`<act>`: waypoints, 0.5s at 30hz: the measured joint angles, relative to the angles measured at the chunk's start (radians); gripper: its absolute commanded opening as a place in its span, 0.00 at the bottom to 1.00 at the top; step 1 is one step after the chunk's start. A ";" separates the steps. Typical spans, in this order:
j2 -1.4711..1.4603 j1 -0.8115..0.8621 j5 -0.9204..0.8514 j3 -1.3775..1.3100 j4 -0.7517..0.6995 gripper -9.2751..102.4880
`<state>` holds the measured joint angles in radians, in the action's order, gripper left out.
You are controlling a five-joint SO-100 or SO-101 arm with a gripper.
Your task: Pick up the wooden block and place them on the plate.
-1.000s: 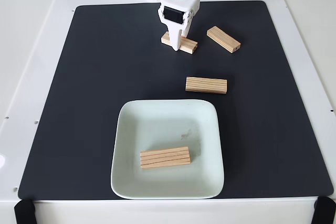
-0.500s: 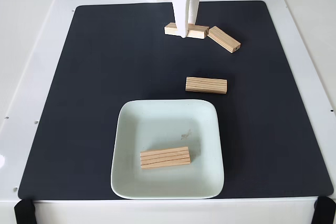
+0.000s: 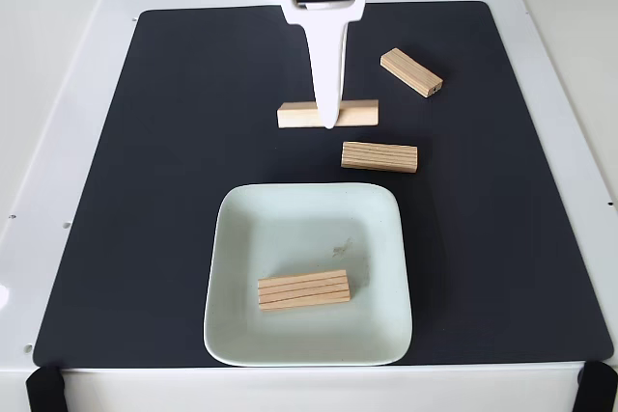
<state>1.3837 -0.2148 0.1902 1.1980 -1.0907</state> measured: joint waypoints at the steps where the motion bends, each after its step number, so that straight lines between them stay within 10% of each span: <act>1: -0.051 0.008 -0.018 -0.055 0.012 0.10; 15: -0.663 0.023 -0.158 -0.769 0.189 0.10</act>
<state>0.7210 -0.1917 0.0322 0.4295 -0.9020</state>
